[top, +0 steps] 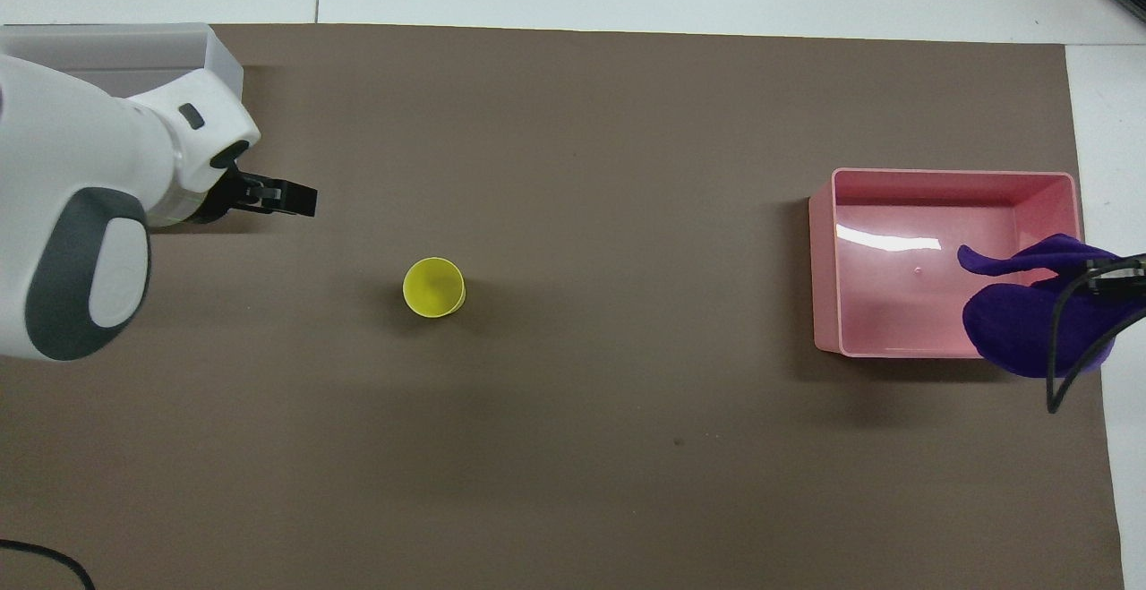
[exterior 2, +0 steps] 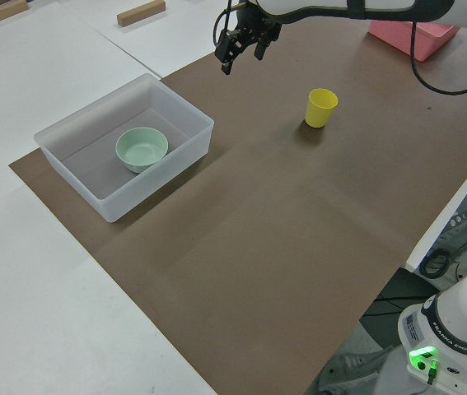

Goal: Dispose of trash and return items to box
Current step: 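Lower the cloth into the pink box while the left gripper reaches the cup, then grasp the yellow cup with the left gripper while the right gripper releases the cloth, then carry the yellow cup into the clear box with the left gripper, then lower the yellow cup into the green bowl with the left gripper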

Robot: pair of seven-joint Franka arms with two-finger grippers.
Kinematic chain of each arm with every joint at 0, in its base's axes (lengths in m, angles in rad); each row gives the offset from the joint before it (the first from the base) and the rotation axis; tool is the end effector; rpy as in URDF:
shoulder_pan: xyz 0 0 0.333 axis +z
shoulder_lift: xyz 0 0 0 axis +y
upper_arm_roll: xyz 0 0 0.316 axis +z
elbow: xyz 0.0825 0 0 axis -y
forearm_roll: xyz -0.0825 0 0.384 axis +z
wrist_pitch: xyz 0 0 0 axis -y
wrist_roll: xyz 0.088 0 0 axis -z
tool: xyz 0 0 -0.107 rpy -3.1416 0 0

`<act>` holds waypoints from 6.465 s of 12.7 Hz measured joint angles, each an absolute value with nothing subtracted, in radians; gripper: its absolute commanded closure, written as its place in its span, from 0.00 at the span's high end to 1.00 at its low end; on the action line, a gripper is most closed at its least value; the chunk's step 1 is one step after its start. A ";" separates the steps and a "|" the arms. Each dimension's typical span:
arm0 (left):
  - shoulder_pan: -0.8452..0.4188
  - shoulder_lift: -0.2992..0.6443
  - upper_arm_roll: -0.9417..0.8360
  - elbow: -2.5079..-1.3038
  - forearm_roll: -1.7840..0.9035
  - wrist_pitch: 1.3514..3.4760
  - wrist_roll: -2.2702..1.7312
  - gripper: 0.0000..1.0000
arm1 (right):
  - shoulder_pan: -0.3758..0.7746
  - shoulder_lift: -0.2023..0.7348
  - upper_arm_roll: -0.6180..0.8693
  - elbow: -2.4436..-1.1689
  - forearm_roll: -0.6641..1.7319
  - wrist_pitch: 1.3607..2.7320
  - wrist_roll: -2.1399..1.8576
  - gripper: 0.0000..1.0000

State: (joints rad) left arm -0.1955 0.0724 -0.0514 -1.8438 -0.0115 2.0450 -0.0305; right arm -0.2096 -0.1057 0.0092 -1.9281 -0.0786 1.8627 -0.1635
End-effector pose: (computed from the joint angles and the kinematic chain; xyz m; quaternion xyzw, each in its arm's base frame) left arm 0.5774 -0.1455 0.4951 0.9923 -0.1053 0.0628 0.0160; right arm 0.5216 -0.1120 0.5371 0.9990 -0.0079 0.0129 0.0413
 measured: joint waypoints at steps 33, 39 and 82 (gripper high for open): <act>-0.346 0.072 -0.025 -2.121 -0.012 2.388 -0.269 0.00 | 0.000 0.006 0.029 -1.949 -0.045 2.019 0.207 1.00; -0.192 0.042 -0.019 -1.896 -0.012 2.184 -0.225 0.00 | 0.001 -0.050 0.025 -1.718 -0.045 1.730 0.209 1.00; 0.284 0.553 -0.020 -1.509 -0.213 2.305 0.099 0.66 | -0.020 -0.052 0.008 -1.621 -0.016 1.549 0.115 1.00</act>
